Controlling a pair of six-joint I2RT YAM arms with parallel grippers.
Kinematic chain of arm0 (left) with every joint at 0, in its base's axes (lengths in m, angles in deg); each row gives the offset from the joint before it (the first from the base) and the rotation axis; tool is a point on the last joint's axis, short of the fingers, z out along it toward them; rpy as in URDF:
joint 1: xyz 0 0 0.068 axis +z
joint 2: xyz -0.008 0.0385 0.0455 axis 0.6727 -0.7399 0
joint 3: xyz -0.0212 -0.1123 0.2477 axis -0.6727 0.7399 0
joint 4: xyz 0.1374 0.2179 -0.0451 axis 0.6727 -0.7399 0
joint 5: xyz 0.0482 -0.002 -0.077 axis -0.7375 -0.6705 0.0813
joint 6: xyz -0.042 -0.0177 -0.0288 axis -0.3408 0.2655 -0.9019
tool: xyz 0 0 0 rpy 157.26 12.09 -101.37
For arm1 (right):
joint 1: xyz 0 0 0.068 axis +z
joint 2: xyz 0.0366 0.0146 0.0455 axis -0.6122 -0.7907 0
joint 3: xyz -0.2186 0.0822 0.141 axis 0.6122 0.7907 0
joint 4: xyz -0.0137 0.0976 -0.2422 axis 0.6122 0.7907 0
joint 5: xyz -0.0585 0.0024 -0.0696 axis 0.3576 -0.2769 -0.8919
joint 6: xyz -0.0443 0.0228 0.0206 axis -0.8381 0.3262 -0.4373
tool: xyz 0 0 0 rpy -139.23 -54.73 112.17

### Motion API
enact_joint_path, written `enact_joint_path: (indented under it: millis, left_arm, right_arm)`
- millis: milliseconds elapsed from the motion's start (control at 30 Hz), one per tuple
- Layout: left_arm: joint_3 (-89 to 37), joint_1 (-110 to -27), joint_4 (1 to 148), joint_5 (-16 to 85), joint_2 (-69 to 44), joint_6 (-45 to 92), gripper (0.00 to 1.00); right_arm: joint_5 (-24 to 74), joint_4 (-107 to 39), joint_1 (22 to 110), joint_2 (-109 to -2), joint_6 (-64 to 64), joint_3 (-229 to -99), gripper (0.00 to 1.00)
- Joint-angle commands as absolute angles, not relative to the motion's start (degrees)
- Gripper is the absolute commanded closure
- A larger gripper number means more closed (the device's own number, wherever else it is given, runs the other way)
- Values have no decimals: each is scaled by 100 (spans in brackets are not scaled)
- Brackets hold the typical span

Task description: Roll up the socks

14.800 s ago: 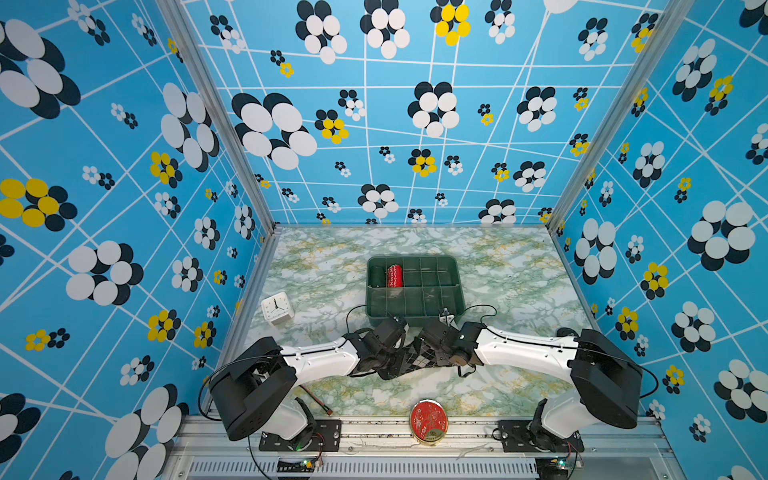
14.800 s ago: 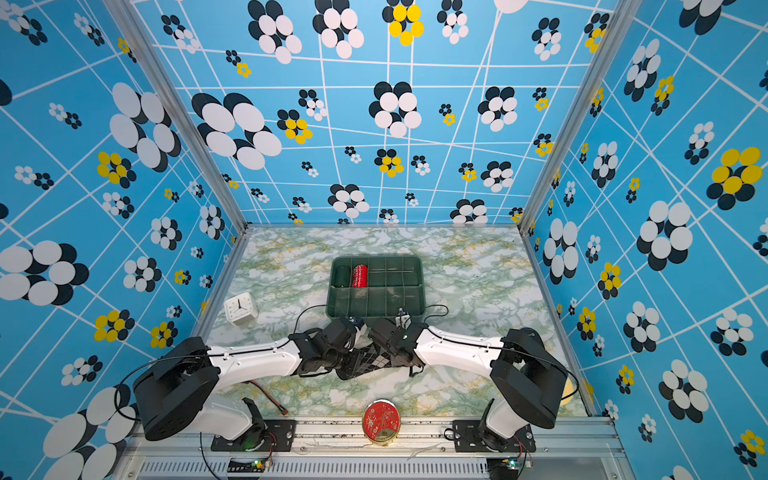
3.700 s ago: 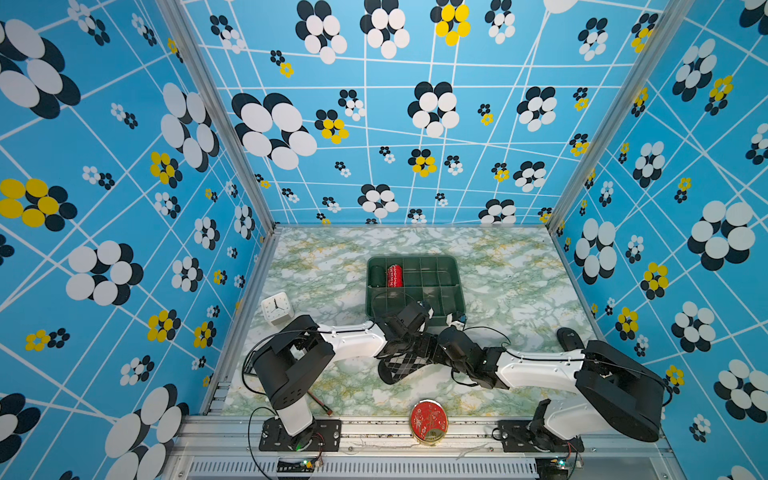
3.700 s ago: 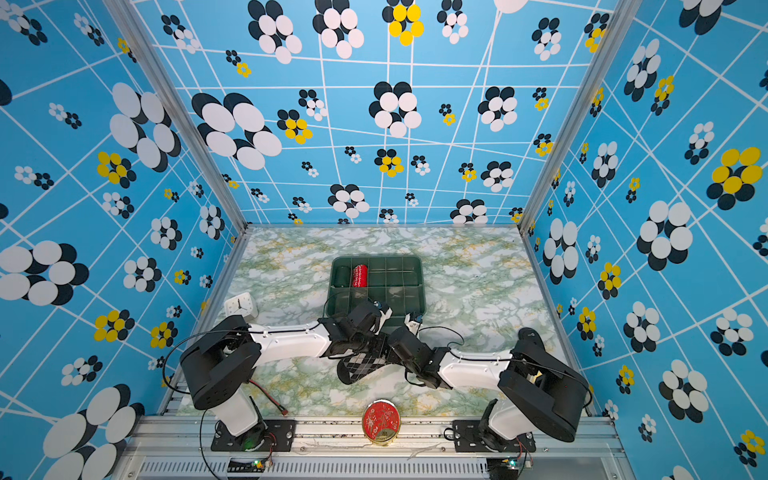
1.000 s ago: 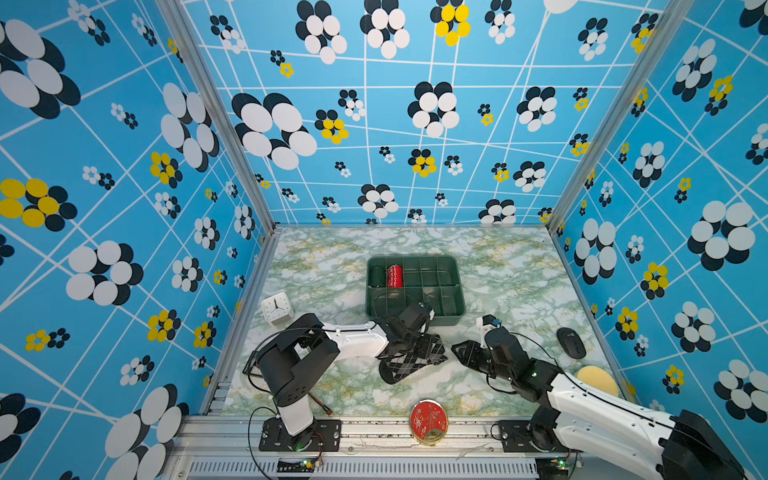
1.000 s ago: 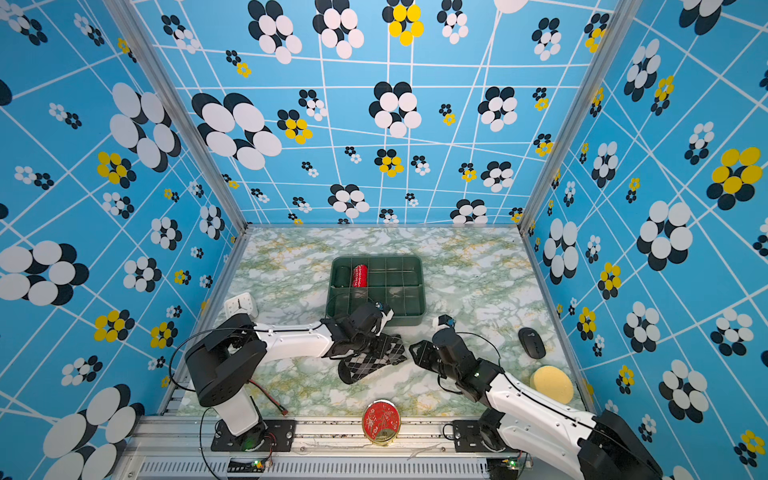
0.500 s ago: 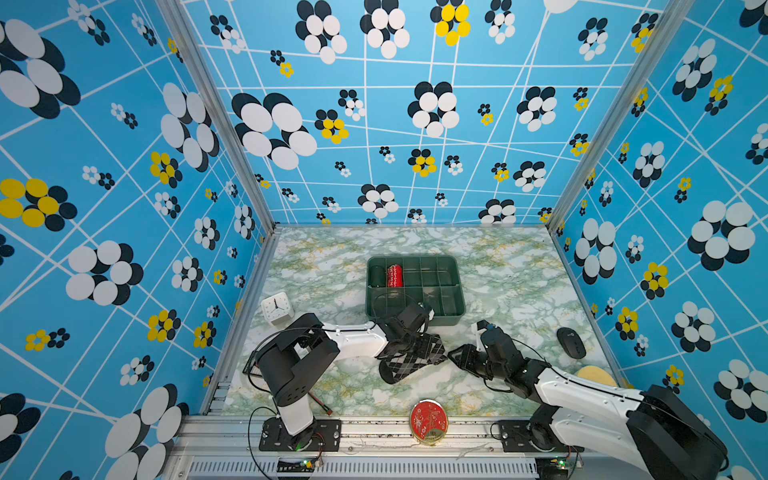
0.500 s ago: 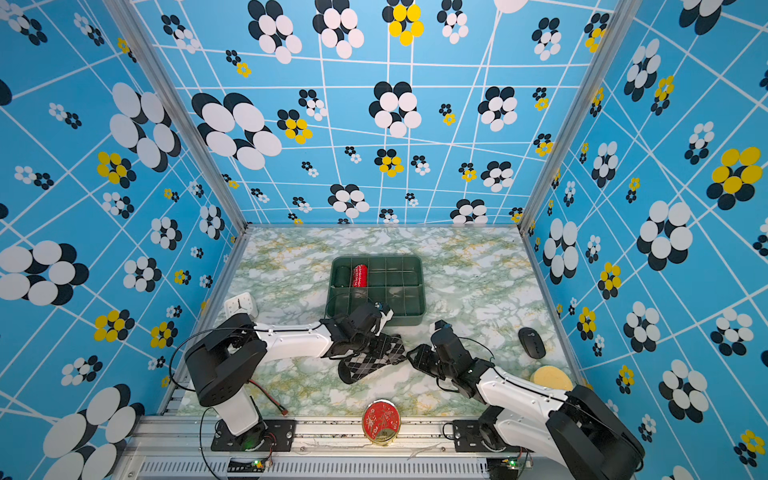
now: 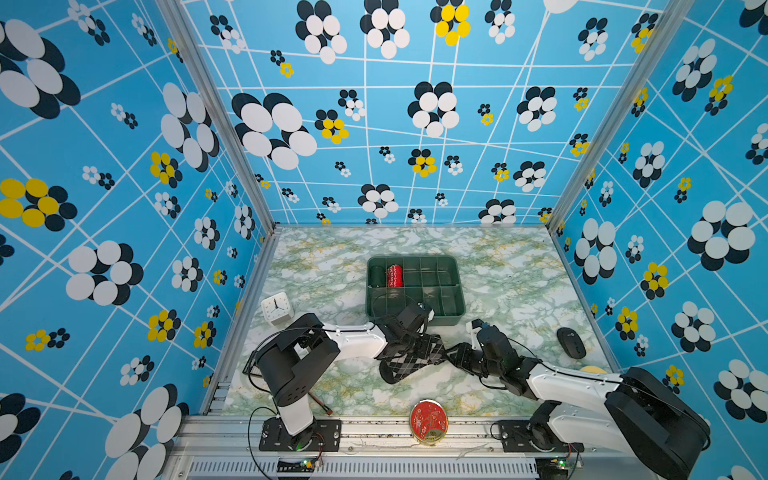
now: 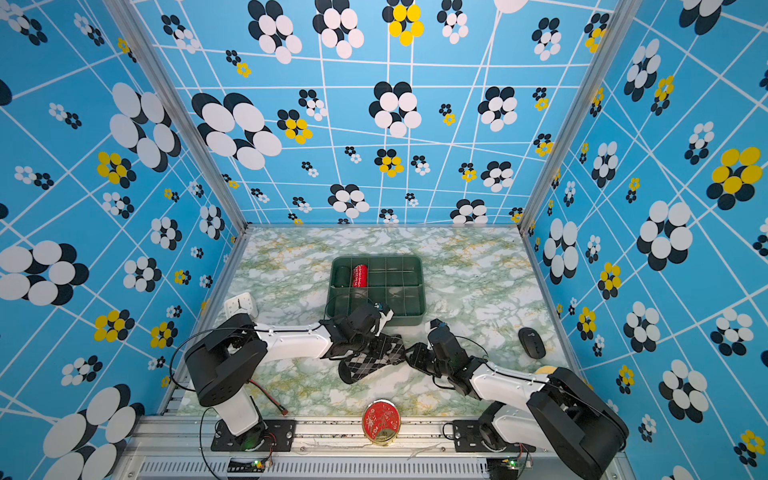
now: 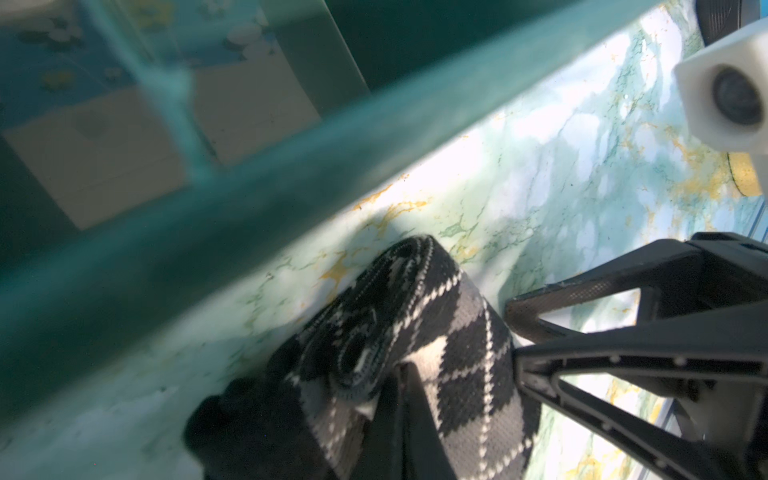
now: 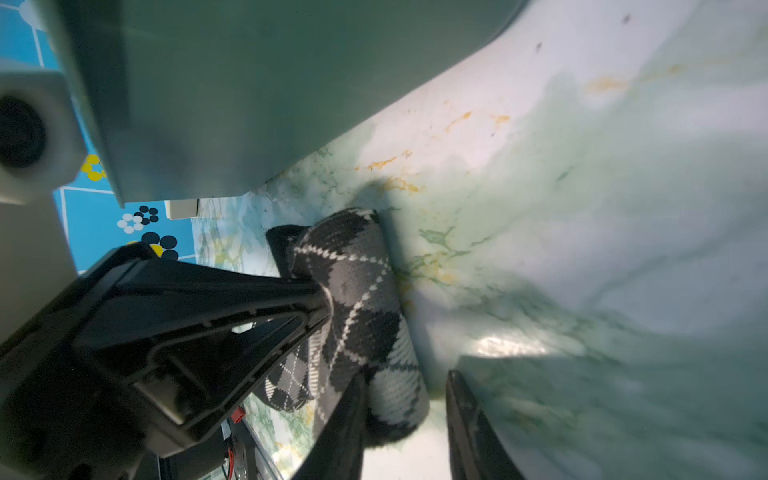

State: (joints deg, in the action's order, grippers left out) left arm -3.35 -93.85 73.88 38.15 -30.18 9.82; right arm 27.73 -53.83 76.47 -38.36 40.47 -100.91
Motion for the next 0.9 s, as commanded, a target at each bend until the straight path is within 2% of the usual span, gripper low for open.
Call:
enact_joint_path:
  millis: [0, 633, 867]
  left_arm:
    - [-68, -9371, 6823, 3882, -3217, 1031, 100]
    - [-6, -9324, 6946, 4014, -3217, 977, 100]
    - [37, -9284, 6930, 4005, -3174, 978, 100]
  right_arm:
    - [2892, -5667, 7605, -4052, 4069, -10040, 65]
    - [3239, -6540, 7589, -5286, 4080, -10145, 65]
    - [3394, -6690, 7588, -5422, 4048, -10129, 76]
